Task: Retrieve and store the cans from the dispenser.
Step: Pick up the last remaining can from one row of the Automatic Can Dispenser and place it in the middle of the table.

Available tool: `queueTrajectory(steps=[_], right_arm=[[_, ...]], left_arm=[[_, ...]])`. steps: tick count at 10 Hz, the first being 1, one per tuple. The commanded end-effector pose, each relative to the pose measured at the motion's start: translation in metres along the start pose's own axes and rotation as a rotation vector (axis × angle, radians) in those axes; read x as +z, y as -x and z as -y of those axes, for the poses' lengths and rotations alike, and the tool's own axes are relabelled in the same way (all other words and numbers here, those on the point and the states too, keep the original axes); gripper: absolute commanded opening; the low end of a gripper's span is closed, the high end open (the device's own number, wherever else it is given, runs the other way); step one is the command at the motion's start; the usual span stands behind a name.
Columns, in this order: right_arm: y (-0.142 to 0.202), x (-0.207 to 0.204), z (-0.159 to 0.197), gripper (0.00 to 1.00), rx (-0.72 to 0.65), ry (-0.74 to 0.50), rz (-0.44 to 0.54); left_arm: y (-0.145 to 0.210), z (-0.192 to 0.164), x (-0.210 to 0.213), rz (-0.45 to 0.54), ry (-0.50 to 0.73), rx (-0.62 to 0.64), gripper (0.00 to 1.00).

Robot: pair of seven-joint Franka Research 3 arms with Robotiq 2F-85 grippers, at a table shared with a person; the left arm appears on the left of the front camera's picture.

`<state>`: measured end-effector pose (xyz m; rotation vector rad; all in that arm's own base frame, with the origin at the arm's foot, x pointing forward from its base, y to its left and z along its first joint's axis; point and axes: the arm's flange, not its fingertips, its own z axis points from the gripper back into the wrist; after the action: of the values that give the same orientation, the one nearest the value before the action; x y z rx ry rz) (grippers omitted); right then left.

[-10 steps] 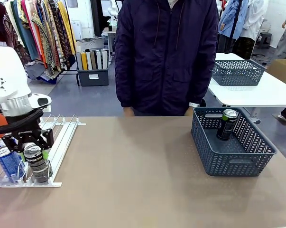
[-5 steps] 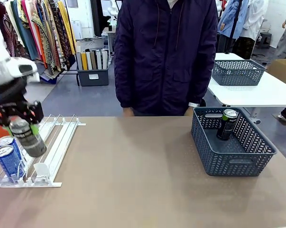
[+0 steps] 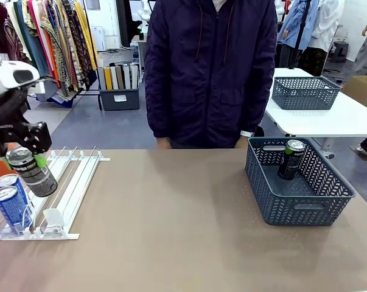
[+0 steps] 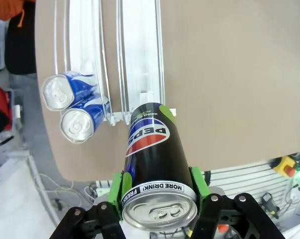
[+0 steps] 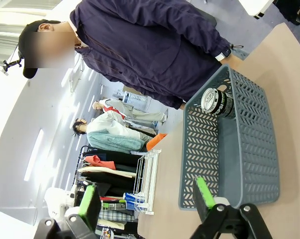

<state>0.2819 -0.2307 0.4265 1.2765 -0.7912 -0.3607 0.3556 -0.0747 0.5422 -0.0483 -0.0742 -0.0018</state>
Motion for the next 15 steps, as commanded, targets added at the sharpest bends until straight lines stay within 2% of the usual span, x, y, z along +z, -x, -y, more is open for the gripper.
queueTrajectory(steps=[1,3,4,5,7,9,10,12,14,15], right_arm=[[-0.003,0.0,-0.004,1.0,-0.012,-0.012,0.01],[-0.003,0.0,-0.004,1.0,-0.012,-0.012,0.01],[-0.003,0.0,-0.004,1.0,-0.012,-0.012,0.01],[-0.003,0.0,-0.004,1.0,-0.012,-0.012,0.01],[-0.003,0.0,-0.004,1.0,-0.012,-0.012,0.01],[-0.003,0.0,-0.004,1.0,-0.012,-0.012,0.01],[-0.003,0.0,-0.004,1.0,-0.012,-0.012,0.01],[-0.003,0.0,-0.004,1.0,-0.012,-0.012,0.01],[-0.003,0.0,-0.004,1.0,-0.012,-0.012,0.01],[-0.003,0.0,-0.004,1.0,-0.012,-0.012,0.01]], left_arm=[[-0.003,-0.001,0.009,0.019,0.002,0.003,0.0],[-0.003,-0.001,0.009,0.019,0.002,0.003,0.0],[-0.004,0.0,-0.004,-0.009,0.0,0.0,0.0],[-0.021,0.009,-0.005,0.006,0.026,-0.036,0.0],[-0.061,0.054,0.004,0.046,0.068,-0.054,0.0],[-0.103,0.122,0.012,0.073,0.059,-0.199,0.0],[-0.125,0.171,0.008,0.034,0.039,-0.318,0.0],[-0.155,0.254,-0.015,0.018,0.054,-0.366,0.0],[-0.158,0.326,-0.063,-0.046,0.013,-0.495,0.0],[-0.156,0.347,-0.087,-0.119,-0.012,-0.519,0.0]])
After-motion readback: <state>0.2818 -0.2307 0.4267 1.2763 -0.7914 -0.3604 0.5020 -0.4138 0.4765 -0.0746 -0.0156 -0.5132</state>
